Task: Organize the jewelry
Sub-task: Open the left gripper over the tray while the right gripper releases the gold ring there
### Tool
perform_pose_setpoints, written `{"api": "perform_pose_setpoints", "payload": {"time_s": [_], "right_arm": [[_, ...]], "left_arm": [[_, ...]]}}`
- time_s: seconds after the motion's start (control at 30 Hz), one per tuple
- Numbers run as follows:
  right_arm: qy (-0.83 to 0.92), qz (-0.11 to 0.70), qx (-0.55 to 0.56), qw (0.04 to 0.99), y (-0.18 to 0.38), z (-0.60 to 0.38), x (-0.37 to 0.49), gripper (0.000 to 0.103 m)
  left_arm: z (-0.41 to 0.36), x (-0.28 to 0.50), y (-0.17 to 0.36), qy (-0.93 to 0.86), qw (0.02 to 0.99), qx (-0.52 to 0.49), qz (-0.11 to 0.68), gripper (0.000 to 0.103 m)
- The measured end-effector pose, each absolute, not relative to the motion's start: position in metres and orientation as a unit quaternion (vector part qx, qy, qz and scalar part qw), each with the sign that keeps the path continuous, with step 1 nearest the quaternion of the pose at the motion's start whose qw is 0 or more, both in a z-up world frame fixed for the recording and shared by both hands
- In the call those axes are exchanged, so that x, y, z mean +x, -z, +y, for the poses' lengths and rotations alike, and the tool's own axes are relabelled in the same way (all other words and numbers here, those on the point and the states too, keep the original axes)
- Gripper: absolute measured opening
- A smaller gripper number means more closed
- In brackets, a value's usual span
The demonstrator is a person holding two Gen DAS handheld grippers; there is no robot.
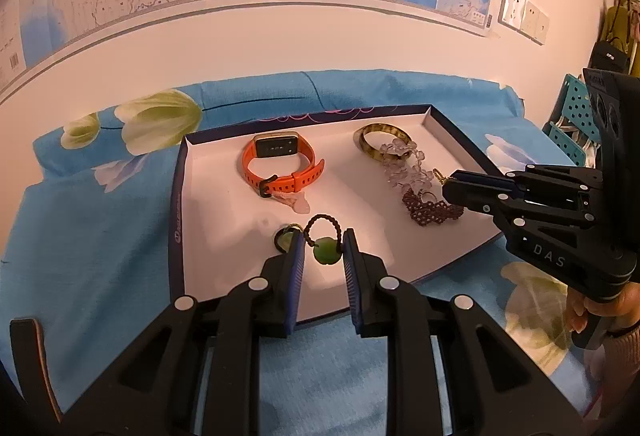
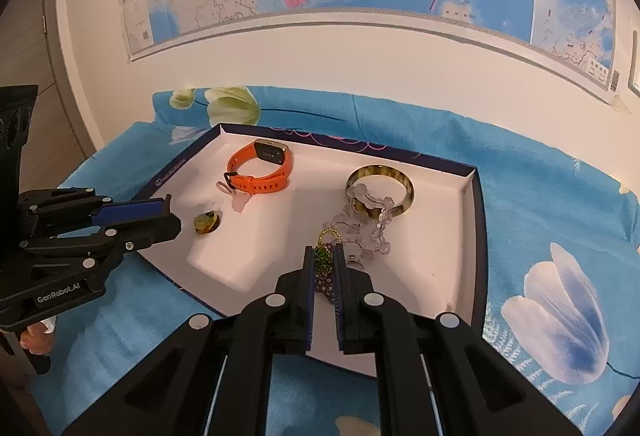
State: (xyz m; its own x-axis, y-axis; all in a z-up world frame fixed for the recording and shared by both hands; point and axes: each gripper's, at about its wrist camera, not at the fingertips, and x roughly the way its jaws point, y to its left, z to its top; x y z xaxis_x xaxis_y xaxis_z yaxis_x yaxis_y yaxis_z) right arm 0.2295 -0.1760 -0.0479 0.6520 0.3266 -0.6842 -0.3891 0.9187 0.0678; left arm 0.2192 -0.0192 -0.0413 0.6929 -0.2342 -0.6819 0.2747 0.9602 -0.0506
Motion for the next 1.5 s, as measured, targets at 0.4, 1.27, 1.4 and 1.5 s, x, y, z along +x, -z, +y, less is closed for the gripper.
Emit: {"api": "perform_pose_setpoints", "payload": {"time_s": [0.4, 1.27, 1.4, 1.5], "right_arm": [[-0.189, 0.382, -0.039, 0.904, 0.057, -0.178, 0.24, 0.007], [-0.187, 0.379, -0.024, 0.906, 0.056, -0.181, 0.237, 0.031], [-0.189, 0.362, -0.016, 0.913, 0.048, -0.184, 0.223, 0.047], [-0.185, 0.342, -0.011, 0.921, 0.039, -0.187, 0.207, 0.062]], "left_arm": [[-0.021, 0.231, 0.05, 0.129, 0.917, 0.03, 0.377, 0.02], [-0.015, 0.225, 0.056, 0.11, 0.92, 0.026, 0.376, 0.051], [-0.011, 0.212, 0.048, 0.101, 0.927, 0.021, 0.359, 0.071], [-0.006, 0.195, 0.038, 0.092, 0.937, 0.021, 0.337, 0.084]]}}
